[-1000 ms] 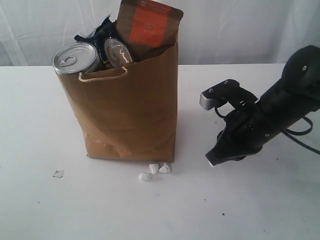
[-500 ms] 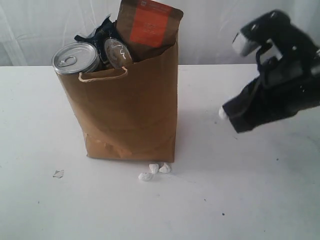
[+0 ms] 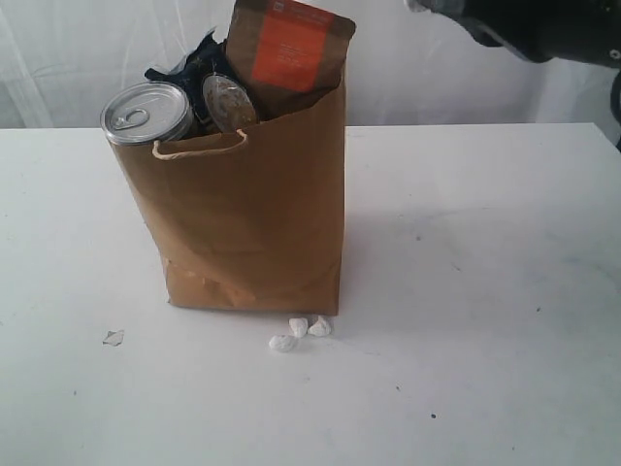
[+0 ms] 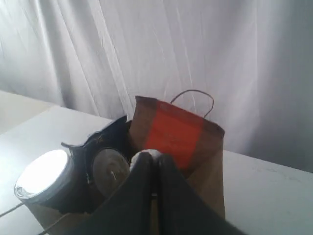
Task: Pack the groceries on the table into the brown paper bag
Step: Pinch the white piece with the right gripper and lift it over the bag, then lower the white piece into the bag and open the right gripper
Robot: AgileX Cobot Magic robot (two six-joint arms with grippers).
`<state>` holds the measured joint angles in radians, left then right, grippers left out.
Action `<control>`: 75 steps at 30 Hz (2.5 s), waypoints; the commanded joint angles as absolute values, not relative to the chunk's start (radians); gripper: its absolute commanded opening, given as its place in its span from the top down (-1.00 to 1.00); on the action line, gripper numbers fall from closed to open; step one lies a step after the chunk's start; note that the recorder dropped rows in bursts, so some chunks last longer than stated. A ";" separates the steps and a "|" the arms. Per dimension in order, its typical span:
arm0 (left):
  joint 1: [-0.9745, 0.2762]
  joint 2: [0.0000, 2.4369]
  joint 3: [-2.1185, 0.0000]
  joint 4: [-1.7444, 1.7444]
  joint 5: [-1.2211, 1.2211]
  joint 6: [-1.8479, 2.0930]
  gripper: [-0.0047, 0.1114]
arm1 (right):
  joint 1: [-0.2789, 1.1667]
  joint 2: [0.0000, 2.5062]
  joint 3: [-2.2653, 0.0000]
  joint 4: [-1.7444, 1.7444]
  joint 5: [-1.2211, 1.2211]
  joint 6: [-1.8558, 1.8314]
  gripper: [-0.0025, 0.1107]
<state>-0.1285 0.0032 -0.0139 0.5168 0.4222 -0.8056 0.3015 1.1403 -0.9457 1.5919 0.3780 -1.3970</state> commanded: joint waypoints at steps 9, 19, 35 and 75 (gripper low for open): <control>-0.130 0.000 -0.004 0.506 0.464 -0.807 0.92 | 0.302 1.392 -1.020 1.744 0.906 -1.837 0.96; -0.130 0.000 -0.004 0.506 0.464 -0.807 0.92 | 0.302 1.458 -1.105 1.744 0.763 -1.845 0.96; -0.130 0.000 -0.004 0.506 0.464 -0.807 0.92 | 0.302 1.557 -1.185 1.744 0.824 -1.929 0.96; -0.130 0.000 -0.004 0.506 0.464 -0.807 0.92 | 0.327 1.660 -1.268 1.744 0.700 -1.837 0.34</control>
